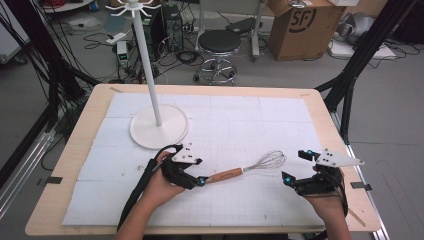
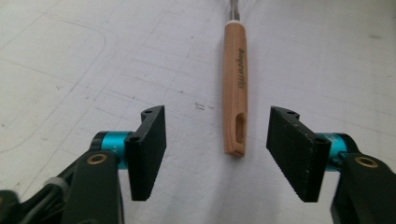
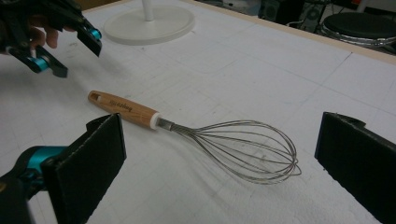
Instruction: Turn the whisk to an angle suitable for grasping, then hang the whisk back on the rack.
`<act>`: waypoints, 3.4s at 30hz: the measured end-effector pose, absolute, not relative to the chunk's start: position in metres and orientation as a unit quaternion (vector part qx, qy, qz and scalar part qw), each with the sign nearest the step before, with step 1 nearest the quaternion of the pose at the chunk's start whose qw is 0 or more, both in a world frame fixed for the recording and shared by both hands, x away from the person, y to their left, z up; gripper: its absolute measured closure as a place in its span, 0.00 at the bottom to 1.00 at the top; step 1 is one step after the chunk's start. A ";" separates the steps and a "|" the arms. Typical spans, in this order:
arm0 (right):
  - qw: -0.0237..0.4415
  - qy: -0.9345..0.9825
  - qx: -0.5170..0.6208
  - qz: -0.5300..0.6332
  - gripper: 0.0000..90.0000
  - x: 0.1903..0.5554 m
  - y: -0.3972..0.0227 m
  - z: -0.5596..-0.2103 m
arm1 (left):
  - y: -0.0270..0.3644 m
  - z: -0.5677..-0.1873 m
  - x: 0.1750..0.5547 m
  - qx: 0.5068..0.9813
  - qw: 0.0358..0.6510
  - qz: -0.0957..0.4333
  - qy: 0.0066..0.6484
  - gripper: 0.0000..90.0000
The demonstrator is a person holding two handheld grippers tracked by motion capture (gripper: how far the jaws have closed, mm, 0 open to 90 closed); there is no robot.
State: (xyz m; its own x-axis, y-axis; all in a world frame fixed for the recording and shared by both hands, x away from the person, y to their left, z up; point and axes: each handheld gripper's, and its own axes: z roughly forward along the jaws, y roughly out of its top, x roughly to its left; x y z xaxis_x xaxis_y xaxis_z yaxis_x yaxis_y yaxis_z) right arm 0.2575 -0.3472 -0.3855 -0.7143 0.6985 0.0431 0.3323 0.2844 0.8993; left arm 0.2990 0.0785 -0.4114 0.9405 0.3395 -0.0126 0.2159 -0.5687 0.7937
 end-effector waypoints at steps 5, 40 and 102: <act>0.182 0.783 0.332 0.494 0.01 0.259 -0.345 -0.387 | 0.102 -0.402 0.294 0.862 0.470 0.078 0.173 0.34; 0.170 0.801 0.321 0.475 0.01 0.265 -0.328 -0.392 | 0.172 -0.372 0.290 0.800 0.556 0.100 0.202 0.11; 0.056 0.961 0.154 0.222 0.31 0.339 -0.196 -0.396 | 0.206 -0.353 0.286 0.768 0.591 0.129 0.211 0.02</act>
State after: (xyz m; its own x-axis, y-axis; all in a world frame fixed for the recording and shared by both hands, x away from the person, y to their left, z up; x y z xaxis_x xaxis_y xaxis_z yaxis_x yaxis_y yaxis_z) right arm 0.3393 -0.1963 -0.3965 -0.9464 0.3205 -0.0404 0.2703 0.8542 0.4442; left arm 0.2861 0.2061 -0.3526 0.8778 0.4764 -0.0503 0.1708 -0.2132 0.9620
